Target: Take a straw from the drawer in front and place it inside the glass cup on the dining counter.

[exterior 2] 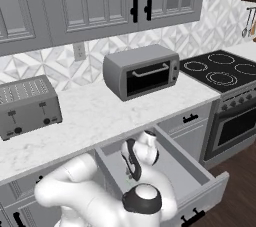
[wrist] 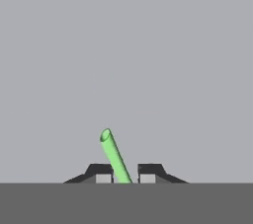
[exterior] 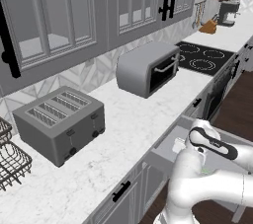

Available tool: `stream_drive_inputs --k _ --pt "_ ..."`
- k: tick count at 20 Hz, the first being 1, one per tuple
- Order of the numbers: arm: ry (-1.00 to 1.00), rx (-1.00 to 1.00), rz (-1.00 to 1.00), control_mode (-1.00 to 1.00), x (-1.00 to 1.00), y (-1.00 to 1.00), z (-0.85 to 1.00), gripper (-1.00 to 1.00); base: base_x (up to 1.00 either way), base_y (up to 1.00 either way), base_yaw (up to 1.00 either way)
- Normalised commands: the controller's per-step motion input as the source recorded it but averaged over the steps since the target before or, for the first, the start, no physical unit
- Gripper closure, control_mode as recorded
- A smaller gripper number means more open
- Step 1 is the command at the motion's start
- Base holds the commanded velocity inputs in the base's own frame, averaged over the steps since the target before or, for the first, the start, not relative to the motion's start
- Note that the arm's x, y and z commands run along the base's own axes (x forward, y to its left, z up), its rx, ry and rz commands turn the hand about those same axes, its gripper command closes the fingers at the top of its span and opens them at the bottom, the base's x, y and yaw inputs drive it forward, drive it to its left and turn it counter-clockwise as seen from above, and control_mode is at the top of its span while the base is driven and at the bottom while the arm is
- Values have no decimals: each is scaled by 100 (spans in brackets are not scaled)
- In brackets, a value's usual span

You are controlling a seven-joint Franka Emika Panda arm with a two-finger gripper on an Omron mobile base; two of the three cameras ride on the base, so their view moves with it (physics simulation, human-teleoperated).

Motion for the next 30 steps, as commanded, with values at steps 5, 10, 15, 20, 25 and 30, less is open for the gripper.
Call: stream_drive_inputs --k 5,10,15,20,25,30 --pt "0 0 -14 -100 -22 -38 -12 100 0 0 0" --pt "0 0 -15 -100 0 -20 7 100 0 0 0" --pt "-3 -2 -12 -100 0 -21 78 100 0 0 0" --pt "-3 -12 -4 -100 0 -21 98 100 0 0 0" --pt "-11 -13 -3 -100 -17 -15 100 100 0 0 0" --pt "-13 -9 -1 -100 -29 -5 100 100 0 0 0"
